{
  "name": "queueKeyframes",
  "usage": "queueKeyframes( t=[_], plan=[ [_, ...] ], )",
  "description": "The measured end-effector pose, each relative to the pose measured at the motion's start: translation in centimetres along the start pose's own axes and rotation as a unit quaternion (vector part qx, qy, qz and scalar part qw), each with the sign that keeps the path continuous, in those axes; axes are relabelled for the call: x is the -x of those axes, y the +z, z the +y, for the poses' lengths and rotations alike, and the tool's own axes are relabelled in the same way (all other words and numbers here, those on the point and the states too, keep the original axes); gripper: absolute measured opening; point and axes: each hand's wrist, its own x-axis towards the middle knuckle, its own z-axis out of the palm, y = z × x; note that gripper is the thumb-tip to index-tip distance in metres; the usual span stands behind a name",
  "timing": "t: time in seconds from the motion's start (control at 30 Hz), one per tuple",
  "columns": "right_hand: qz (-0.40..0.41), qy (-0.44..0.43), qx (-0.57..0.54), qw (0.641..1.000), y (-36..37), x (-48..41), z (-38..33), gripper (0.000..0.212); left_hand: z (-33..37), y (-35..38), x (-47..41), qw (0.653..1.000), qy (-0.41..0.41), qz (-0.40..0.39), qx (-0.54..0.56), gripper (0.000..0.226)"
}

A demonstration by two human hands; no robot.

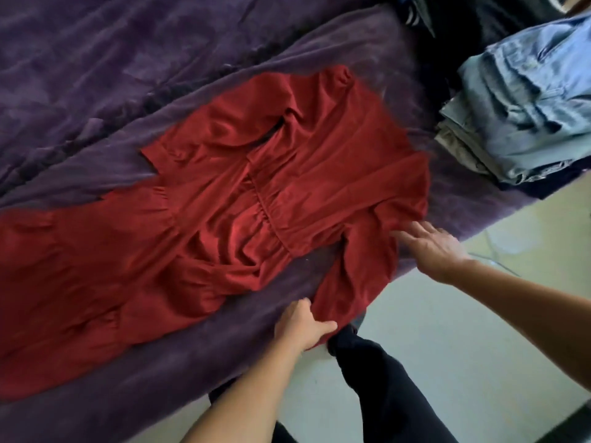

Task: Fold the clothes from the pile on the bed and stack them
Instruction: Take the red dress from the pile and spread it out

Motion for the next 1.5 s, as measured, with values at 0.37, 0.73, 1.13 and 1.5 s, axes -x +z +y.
queueKeyframes(
  t=[0.37, 0.73, 1.13, 1.5],
  plan=[
    [0.116, -0.162, -0.064, 0.978, -0.3, -3.7, 2.9, 0.015, -2.8, -2.8, 3.2, 0.952, -0.105, -0.016, 0.286, 0.024],
    [0.102, -0.099, -0.194, 0.971, -15.4, -12.5, -2.9, 0.024, -10.3, -14.7, 2.4, 0.715, -0.275, 0.113, 0.632, 0.021],
    [0.007, 0.053, -0.124, 0.991, -9.5, -15.1, -4.4, 0.043, -10.0, -11.3, -3.2, 0.952, -0.086, 0.252, -0.150, 0.056],
    [-0.002, 0.041, -0.122, 0.992, -11.4, -16.4, -2.9, 0.065, -14.2, -23.2, -3.7, 0.806, -0.263, 0.105, 0.521, 0.040]
  ],
)
